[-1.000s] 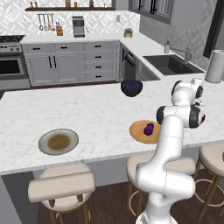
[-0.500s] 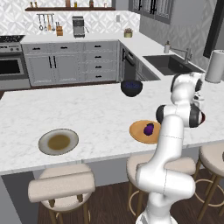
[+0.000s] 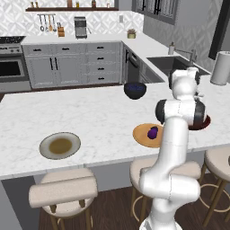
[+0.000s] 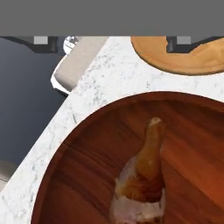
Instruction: Pick the chicken drumstick and eggplant from their plates and place them in the bowl. Then put the bowl in the fridge.
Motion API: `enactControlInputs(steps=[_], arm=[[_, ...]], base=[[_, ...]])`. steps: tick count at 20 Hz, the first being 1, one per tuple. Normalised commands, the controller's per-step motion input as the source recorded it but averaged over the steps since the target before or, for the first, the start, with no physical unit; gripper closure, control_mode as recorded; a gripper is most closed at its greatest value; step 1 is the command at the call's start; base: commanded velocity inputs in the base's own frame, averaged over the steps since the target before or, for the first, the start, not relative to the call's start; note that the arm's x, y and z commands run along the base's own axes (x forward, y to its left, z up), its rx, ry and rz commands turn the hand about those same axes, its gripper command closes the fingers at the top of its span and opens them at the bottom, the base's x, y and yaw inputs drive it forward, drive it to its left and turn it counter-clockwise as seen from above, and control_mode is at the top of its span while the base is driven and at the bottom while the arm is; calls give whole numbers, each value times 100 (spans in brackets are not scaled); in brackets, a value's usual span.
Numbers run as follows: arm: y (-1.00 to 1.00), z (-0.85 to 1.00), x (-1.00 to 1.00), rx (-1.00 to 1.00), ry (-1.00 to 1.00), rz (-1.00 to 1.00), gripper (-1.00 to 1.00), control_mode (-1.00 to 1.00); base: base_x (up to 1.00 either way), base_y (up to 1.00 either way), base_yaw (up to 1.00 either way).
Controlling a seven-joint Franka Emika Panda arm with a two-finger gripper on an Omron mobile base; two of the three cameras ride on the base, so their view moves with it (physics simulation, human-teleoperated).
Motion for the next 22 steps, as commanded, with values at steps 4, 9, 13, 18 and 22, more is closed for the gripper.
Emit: enactControlInputs(steps=[4, 9, 13, 18, 22], arm=[[100, -6, -87, -23, -18, 17, -100, -100], [90, 31, -45, -3, -19, 15, -100, -100], [44, 0, -4, 0, -13, 8, -100, -100], [44, -1, 9, 3, -7, 16, -100, -100], [19, -2, 38, 3, -5, 19, -100, -100]], base=[[0, 0, 0], [0, 0, 0], [0, 0, 0], [0, 0, 0], [0, 0, 0]])
